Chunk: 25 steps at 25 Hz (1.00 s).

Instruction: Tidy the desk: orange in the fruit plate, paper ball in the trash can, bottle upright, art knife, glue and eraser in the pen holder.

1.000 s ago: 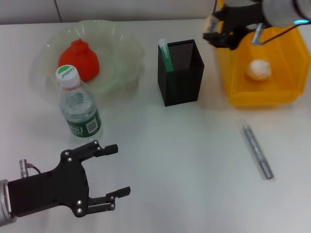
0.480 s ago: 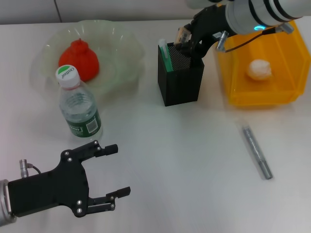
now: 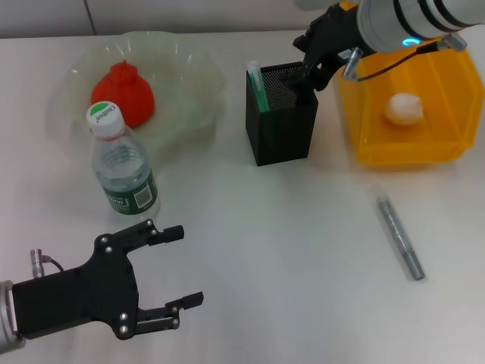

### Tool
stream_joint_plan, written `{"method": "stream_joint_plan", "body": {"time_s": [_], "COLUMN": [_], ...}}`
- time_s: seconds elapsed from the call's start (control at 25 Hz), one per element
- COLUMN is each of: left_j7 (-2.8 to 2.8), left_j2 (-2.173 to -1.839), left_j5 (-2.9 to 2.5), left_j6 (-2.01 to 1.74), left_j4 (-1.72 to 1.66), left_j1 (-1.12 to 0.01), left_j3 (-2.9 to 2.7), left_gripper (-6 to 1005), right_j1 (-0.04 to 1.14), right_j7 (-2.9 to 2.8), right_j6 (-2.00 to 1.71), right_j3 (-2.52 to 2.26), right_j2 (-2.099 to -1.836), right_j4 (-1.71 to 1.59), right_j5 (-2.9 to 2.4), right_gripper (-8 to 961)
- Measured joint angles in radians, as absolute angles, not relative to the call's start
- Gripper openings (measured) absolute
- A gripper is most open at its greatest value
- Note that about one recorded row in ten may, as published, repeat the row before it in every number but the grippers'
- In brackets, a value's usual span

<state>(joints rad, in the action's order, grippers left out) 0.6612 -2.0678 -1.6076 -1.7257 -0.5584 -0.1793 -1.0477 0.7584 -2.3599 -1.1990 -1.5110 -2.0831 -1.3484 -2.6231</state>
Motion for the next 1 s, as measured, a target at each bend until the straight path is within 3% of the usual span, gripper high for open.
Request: {"method": "stream_joint_plan", "body": {"time_s": [0.24, 0.48, 0.52, 1.0], "left_j7": [0.663, 0.662, 0.662, 0.66], "left_j2": [-2.068, -2.068, -2.068, -2.068], "left_j5": [-1.608, -1.608, -1.608, -1.608], "left_j6": [-1.726, -1.72, -1.72, -1.721], "left_j4": [-0.558, -0.558, -0.557, -0.557], "left_j1": [-0.18, -0.179, -0.179, -0.172], "left_j3": [-1.048, -1.052, -1.051, -1.051], "left_gripper": [809, 809, 809, 808], "right_j1": [0.717, 0.577, 0.531, 0.422], "right_j7": [-2.57, -2.801, -2.824, -2.866], "right_j6": [-1.366, -1.509, -1.547, -1.558], "right_j3": [-1.515, -1.584, -1.605, -1.636], "right_j2": [-2.084, -2.086, -2.086, -2.088], "right_j4": [-1.521, -1.786, -1.836, -1.709], "right_j5": [-2.663, -2.761, -2.778, -2.789], "right_gripper": [534, 674, 784, 781]}}
